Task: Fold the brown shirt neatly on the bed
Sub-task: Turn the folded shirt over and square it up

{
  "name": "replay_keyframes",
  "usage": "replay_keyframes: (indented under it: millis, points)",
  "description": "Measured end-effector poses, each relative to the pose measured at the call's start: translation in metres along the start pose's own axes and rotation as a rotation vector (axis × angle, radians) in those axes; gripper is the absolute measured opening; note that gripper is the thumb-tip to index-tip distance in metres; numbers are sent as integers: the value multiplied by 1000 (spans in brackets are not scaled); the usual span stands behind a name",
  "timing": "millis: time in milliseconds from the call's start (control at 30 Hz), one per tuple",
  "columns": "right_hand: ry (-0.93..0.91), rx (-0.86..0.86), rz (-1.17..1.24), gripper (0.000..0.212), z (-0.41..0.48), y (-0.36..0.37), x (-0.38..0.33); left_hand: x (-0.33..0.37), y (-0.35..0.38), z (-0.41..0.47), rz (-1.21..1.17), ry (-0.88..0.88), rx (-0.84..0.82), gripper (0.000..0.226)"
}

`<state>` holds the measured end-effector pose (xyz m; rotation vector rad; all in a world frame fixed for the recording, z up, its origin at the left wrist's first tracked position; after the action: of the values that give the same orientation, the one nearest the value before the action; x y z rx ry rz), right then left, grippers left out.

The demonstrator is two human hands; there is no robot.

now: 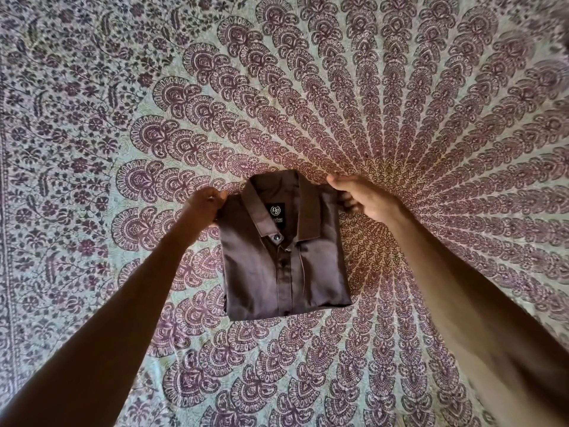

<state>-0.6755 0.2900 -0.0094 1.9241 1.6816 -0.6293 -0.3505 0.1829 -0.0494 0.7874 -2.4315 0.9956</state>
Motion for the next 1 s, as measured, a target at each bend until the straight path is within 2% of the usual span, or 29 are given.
replay_keyframes:
  millis: [100, 167, 233, 333, 433, 500, 600, 700, 867, 1000]
  points:
    - [-32, 122, 77, 36, 2, 9, -1, -2, 0, 0, -31, -11, 3, 34]
    - [-95, 298, 93, 35, 2, 11, -2, -2, 0, -1, -66, -28, 8, 32]
    - [-135, 465, -25, 36, -2, 14, 0, 3, 2, -7, -179, -40, 11, 24]
    - [-120, 565, -71, 43, -10, 19, 9, 15, 9, -21, -351, -67, 7, 10]
    - [-126, 596, -10, 37, -15, 30, 18, 18, 17, -31, -352, -132, 18, 24]
    - [-122, 569, -4, 26, -16, 35, 20, 20, 18, -37, -277, -162, 13, 18]
    - [-94, 498, 135, 18, -18, 35, 18, 19, 19, -43, -431, -150, -90, 19]
    - [-101, 462, 216, 11, -16, 31, 21, 14, 15, -46, -480, -150, -80, 17]
    - [-55, 415, 162, 25, -14, 34, 33, 11, 11, -50, -243, -192, -81, 23]
    - [-134, 498, -47, 8, -10, 39, 35, 13, 14, -58, -299, -175, -52, 21]
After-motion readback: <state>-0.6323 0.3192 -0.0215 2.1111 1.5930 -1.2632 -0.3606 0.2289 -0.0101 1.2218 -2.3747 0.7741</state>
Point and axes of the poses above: each hand's wrist, its own z-axis towards the middle knuckle, its own y-axis out of the palm, x = y × z, the point moved 2 cm from there along z, towards the middle knuckle, and after that the axes turned 11 degrees about z, right-handed, at the moved point
